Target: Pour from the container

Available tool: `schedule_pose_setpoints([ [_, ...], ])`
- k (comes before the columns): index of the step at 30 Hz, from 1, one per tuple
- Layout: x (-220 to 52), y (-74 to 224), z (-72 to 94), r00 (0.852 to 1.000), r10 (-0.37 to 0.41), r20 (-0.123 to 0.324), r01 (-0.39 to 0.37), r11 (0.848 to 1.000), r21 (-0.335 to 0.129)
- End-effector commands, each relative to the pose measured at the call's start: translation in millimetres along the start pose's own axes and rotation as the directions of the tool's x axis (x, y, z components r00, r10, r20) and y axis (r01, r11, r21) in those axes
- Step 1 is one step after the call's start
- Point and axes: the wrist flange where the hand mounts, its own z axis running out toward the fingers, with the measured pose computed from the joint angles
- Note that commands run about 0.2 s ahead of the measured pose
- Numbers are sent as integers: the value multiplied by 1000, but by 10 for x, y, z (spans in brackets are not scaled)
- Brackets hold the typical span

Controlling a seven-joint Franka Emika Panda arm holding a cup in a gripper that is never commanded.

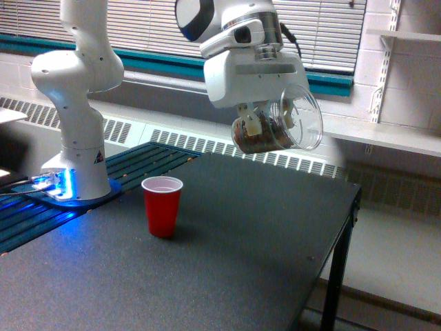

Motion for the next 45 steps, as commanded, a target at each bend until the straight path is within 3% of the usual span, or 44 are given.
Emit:
schedule_pose_setpoints([
  [1, -51, 86, 137, 1000, 0, 11, 0, 1000, -30],
  [7, -145, 116, 146, 1000, -10, 15, 11, 999, -37],
  [22, -398, 130, -48, 996, -88, -7, 87, 995, -58],
  [33, -815, 191, -138, 991, -137, -2, 137, 989, -63],
  [45, -1258, 477, -125, 985, -173, 11, 173, 980, -97],
])
